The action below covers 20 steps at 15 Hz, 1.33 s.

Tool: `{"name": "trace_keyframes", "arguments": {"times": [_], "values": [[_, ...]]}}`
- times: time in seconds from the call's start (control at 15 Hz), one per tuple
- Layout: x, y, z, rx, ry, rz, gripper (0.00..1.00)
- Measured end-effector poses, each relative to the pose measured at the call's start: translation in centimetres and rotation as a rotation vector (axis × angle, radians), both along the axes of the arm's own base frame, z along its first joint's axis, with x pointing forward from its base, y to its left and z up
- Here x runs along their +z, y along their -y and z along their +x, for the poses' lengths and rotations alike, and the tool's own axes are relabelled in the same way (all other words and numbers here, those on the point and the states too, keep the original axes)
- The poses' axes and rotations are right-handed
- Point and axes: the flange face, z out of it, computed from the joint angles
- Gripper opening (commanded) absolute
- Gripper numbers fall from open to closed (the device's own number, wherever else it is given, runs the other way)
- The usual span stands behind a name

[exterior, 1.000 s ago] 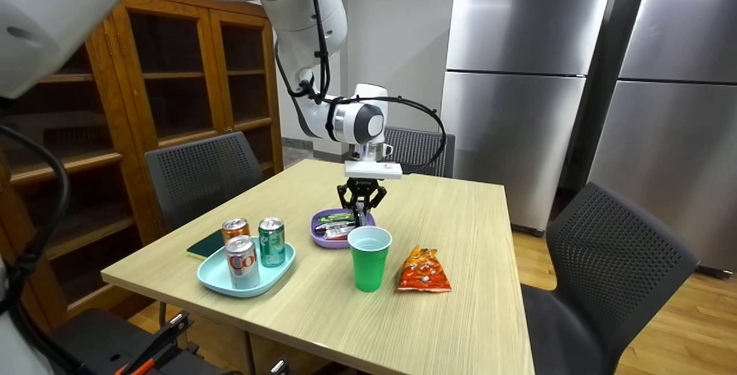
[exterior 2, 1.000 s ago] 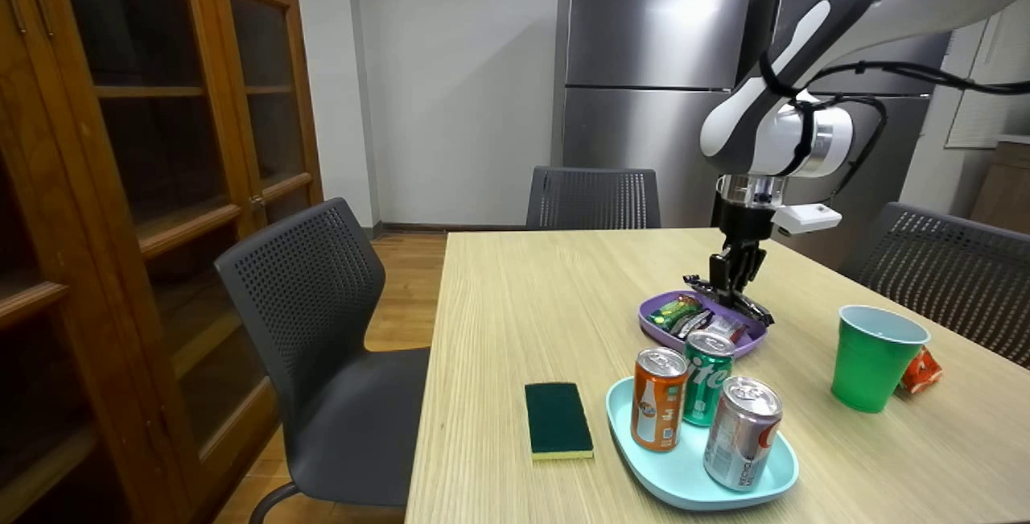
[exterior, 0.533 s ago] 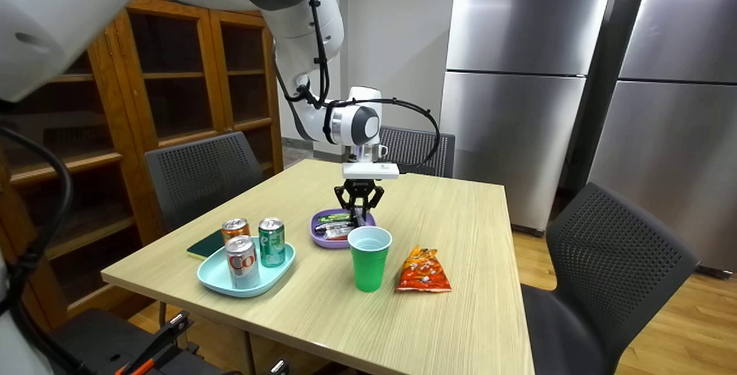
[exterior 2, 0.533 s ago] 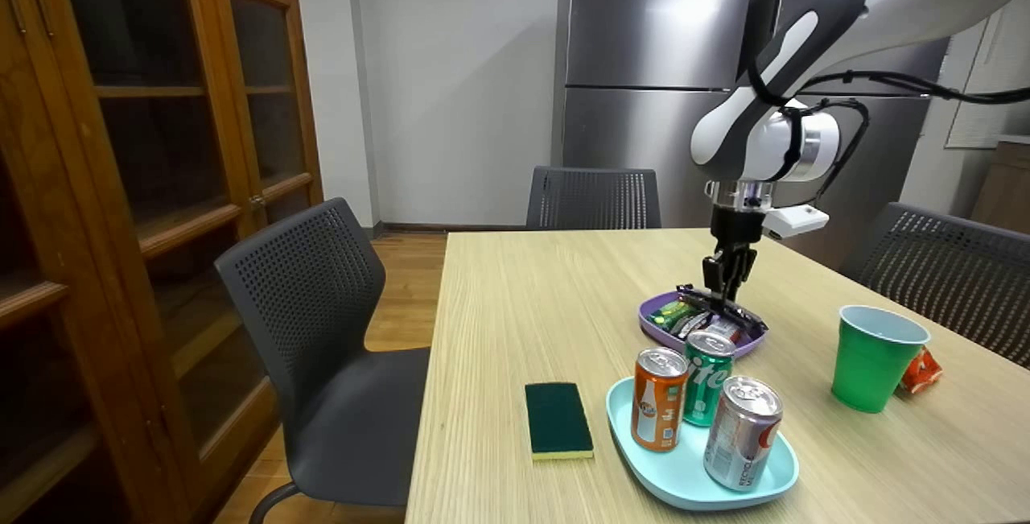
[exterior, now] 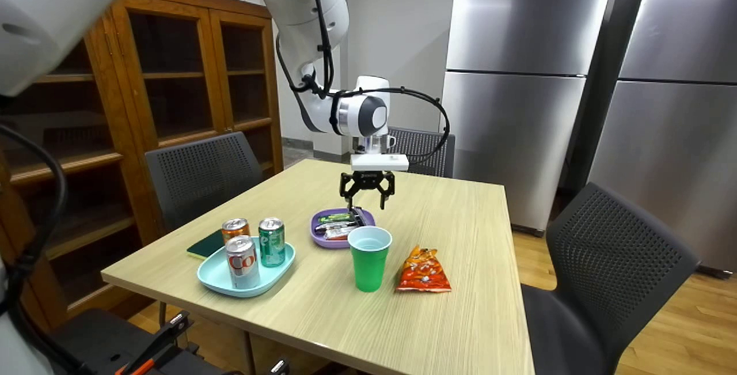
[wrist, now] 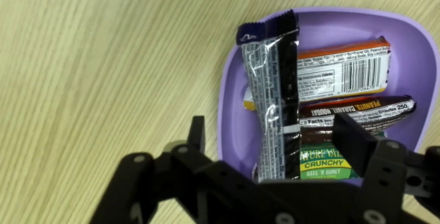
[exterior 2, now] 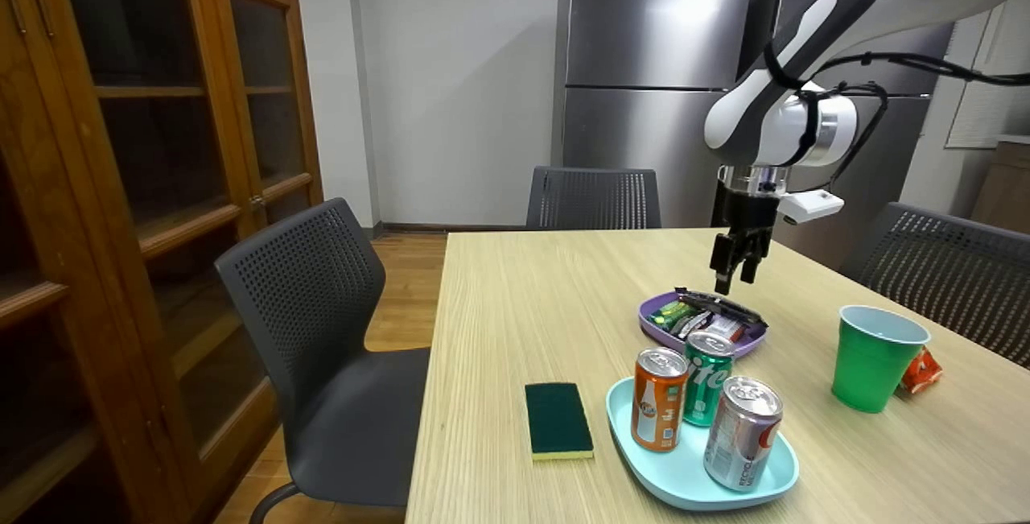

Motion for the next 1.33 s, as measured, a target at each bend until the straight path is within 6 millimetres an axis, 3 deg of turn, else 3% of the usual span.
{"name": "trace_keyframes", "arguments": {"times": [0.4, 0.87, 1.33], "values": [[3.9, 3.3, -2.3, -0.042, 0.029, -0.026, 1.0], [6.4, 6.3, -6.8, -0.111, 0.012, -0.059, 1.0], [8.0, 7.2, -12.2, -0.329, -0.015, -0.075, 1.0]]}}
